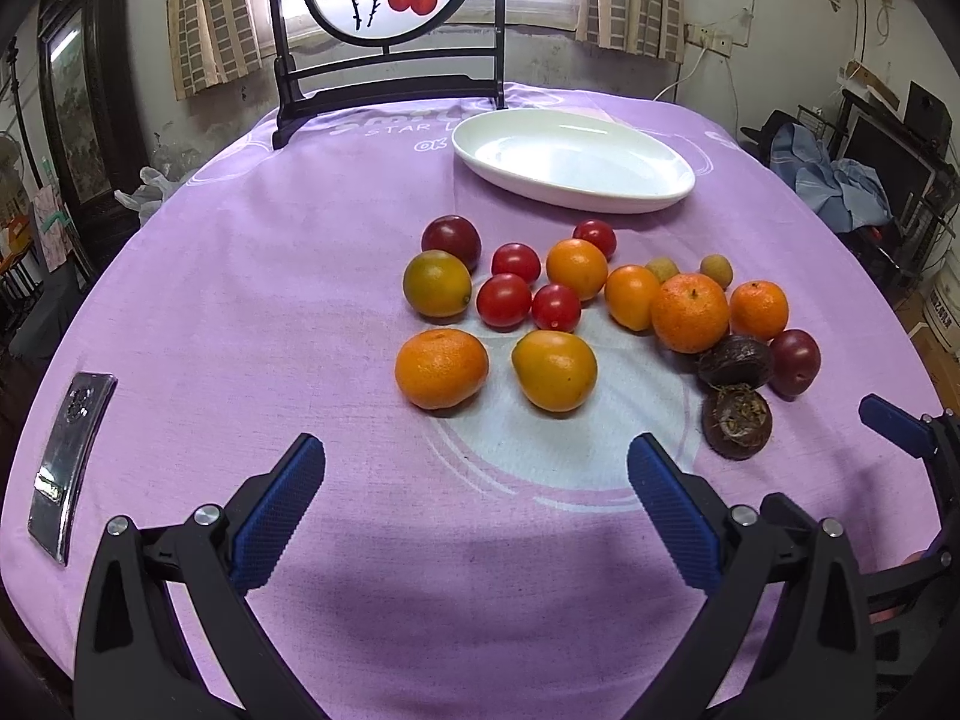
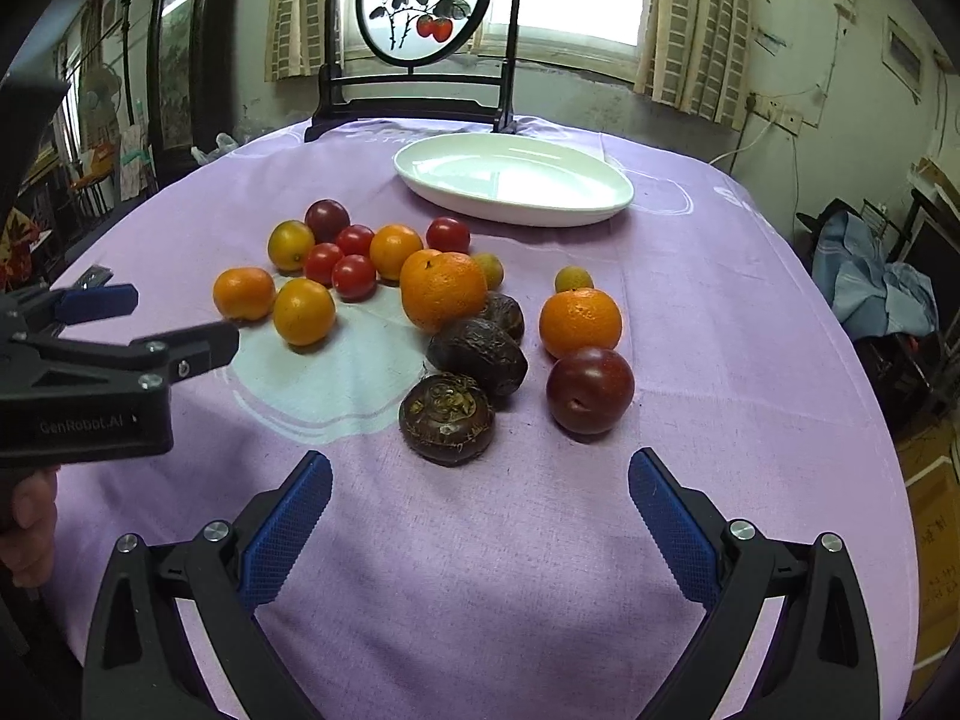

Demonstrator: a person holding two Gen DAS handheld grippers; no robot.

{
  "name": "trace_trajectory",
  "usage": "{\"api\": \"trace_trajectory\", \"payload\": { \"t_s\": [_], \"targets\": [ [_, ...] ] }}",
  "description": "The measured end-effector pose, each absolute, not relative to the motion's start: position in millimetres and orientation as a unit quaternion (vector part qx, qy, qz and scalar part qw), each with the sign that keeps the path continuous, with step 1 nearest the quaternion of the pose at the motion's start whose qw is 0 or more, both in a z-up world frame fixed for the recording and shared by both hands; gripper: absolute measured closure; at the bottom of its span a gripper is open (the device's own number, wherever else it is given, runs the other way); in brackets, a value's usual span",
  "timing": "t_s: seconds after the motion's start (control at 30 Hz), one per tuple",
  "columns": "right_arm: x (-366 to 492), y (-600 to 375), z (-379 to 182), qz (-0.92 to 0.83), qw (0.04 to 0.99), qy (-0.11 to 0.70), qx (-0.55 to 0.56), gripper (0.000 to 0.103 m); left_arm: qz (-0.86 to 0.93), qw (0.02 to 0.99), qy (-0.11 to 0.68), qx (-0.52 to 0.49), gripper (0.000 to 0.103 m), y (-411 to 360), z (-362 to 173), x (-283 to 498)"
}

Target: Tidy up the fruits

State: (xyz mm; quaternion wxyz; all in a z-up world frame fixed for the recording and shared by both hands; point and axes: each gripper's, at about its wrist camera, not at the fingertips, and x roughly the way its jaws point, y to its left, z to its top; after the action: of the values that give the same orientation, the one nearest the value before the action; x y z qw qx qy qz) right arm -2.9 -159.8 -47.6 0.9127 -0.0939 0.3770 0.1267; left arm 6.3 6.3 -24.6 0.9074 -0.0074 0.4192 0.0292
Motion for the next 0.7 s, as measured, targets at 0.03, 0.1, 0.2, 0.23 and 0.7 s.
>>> {"api": "trace_trajectory", "payload": {
  "t_s": [0.03,0.1,0.2,0.23,0.7],
  "targets": [
    [-2.7,-160.7,-47.0,0.126,0.914,0.375,-0.088,0.004,0.029,0.908,0.419,-0.005,0.004,5.5,-25.2,6.6],
    [-2.6,-163.9,-43.9,0.126,0.920,0.365,-0.071,0.004,0.031,0.908,0.418,0.003,0.004,3.2,-25.7,7.1],
    [-1.4,-165.3,-41.2,0.122,0.922,0.361,-0.067,0.004,0.034,0.909,0.415,0.012,0.004,0.3,-26.2,6.1],
    [-1.5,-164.6,-41.6,0.121,0.922,0.362,-0.069,0.004,0.033,0.909,0.415,0.014,0.004,-0.3,-25.8,5.5],
    [-1.6,-165.3,-46.2,0.120,0.920,0.369,-0.062,0.004,0.027,0.910,0.414,0.000,0.004,3.1,-24.7,3.3]
  ]
}}
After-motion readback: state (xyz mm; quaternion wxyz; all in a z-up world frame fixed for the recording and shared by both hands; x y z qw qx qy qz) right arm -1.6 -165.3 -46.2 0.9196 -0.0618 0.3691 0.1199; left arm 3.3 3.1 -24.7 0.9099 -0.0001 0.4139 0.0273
